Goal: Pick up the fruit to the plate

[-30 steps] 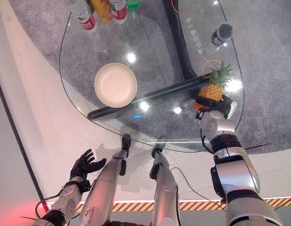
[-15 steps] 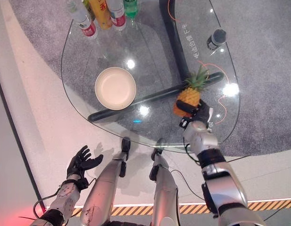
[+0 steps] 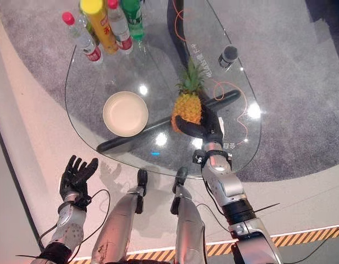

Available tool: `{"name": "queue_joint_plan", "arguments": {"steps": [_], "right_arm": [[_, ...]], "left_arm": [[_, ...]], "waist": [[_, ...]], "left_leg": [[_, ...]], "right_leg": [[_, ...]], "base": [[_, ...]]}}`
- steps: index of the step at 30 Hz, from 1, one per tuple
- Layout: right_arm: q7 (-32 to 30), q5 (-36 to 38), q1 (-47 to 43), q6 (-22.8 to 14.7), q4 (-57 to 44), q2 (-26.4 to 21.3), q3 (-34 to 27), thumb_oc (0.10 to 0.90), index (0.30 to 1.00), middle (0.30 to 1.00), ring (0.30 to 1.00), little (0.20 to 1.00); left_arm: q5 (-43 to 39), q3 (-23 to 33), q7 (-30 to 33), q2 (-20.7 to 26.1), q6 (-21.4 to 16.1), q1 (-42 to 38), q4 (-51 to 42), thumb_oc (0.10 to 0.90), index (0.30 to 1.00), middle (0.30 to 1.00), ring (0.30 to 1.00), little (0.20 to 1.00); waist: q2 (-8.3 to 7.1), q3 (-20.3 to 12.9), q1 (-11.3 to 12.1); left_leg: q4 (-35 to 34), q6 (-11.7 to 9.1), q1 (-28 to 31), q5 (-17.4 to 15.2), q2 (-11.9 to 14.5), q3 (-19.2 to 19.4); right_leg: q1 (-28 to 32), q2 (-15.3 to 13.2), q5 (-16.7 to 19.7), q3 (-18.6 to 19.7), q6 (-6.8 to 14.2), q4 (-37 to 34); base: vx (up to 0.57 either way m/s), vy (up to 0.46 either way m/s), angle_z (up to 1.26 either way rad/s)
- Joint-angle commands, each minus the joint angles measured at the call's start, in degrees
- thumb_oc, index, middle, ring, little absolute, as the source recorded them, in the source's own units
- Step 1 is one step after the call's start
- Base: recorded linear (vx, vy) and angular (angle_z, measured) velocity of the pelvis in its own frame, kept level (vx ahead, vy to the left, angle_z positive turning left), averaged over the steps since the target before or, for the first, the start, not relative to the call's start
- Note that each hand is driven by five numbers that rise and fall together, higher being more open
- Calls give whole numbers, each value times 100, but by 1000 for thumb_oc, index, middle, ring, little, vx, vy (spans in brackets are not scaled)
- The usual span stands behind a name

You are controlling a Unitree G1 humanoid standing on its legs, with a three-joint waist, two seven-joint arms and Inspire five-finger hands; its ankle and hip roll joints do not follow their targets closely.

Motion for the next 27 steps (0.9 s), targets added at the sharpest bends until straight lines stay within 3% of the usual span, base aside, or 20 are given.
{"name": "queue_joint_plan", "arguments": {"steps": [1, 14, 19, 27], "right_arm": [[627, -334, -286, -891, -1310, -169, -135, 100, 300, 300, 300, 200], [2131, -658, -214, -1025, -1894, -484, 433, 100, 300, 300, 300, 200], [2431, -650, -205, -1075, -2039, -696, 768, 100, 300, 300, 300, 200], [2805, -914, -246, -918, -2042, -904, 1344, 100, 300, 300, 300, 200]], "left_arm": [[-66, 287, -221, 167, -476, 218, -834, 800, 900, 900, 900, 900], [-682, -350, -2075, 557, 441, -14, -2695, 800, 900, 900, 900, 900], [-684, -691, -2243, 808, 744, -203, -3127, 800, 900, 900, 900, 900], [-1145, -867, -2674, 1031, 852, -405, -3440, 800, 900, 900, 900, 900]], "waist": [[150, -133, 24], [114, -133, 95], [124, -133, 87], [136, -133, 98]], "left_leg": [[-157, -17, 354, -135, -168, -1], [-97, -12, 553, -157, -155, -40], [-51, -8, 505, -140, -177, -72], [21, -4, 434, -137, -275, -119]], "right_leg": [[403, 55, -466, -475, 131, 661], [789, 43, -487, -671, 60, 547], [790, 39, -456, -680, 51, 519], [751, 20, -424, -639, 52, 493]], "base": [[-12, -69, 0], [-7, -53, 1], [-6, -17, 7], [0, 0, 0]]}}
